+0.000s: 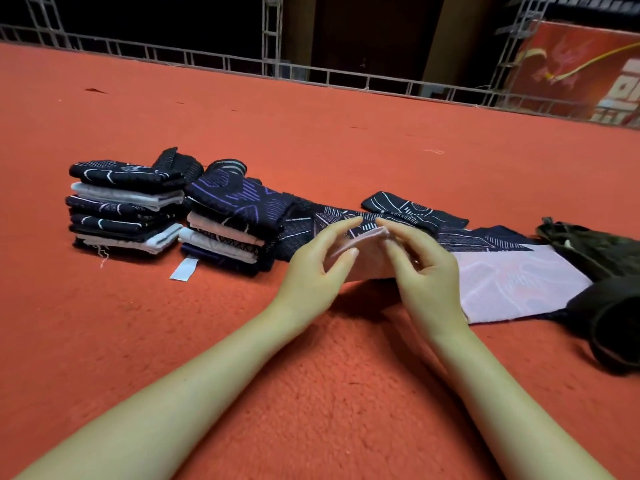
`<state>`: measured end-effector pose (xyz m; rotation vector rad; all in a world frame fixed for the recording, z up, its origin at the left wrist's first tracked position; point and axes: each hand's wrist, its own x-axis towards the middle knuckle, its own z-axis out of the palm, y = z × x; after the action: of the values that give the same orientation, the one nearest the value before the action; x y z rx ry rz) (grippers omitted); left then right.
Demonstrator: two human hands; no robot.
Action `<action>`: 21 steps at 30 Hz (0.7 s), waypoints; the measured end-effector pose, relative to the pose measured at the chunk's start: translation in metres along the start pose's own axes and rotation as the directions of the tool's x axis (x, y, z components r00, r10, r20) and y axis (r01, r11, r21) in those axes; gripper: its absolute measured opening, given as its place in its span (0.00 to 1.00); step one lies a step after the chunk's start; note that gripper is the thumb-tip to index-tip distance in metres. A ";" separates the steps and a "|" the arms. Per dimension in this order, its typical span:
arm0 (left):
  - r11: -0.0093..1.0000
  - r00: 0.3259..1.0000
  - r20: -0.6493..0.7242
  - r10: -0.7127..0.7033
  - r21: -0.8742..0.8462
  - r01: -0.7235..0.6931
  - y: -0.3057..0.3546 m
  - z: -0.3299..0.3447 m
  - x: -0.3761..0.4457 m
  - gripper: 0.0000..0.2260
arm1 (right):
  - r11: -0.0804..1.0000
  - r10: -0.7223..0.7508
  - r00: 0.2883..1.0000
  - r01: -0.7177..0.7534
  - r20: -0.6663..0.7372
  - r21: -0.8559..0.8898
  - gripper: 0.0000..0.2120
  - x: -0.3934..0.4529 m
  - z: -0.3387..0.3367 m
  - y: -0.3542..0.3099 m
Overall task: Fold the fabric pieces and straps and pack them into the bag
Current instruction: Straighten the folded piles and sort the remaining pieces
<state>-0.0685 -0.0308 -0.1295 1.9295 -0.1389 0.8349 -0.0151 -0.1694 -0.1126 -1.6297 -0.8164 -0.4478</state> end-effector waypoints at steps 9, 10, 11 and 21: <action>0.979 0.970 -0.186 -0.157 -0.160 0.128 -0.002 -0.008 0.006 0.16 | 0.982 -0.016 0.991 0.040 0.129 -0.184 0.17 0.004 -0.016 0.025; 0.972 0.963 -0.199 -0.183 -0.183 0.147 -0.004 -0.011 0.007 0.15 | 0.970 -0.011 0.985 0.052 0.170 -0.237 0.17 0.005 -0.017 0.029; 0.966 0.957 -0.209 -0.203 -0.204 0.160 -0.005 -0.013 0.008 0.15 | 0.954 0.006 0.977 0.058 0.212 -0.293 0.19 0.005 -0.018 0.033; 0.965 0.951 -0.201 -0.233 -0.171 0.201 -0.002 -0.028 0.018 0.15 | 0.975 0.181 0.979 -0.165 0.095 -0.150 0.09 0.015 -0.035 0.036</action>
<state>-0.0679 -0.0023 -0.1124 1.6656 0.1400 0.8571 0.0257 -0.2012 -0.1195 -1.8530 -0.7275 -0.3009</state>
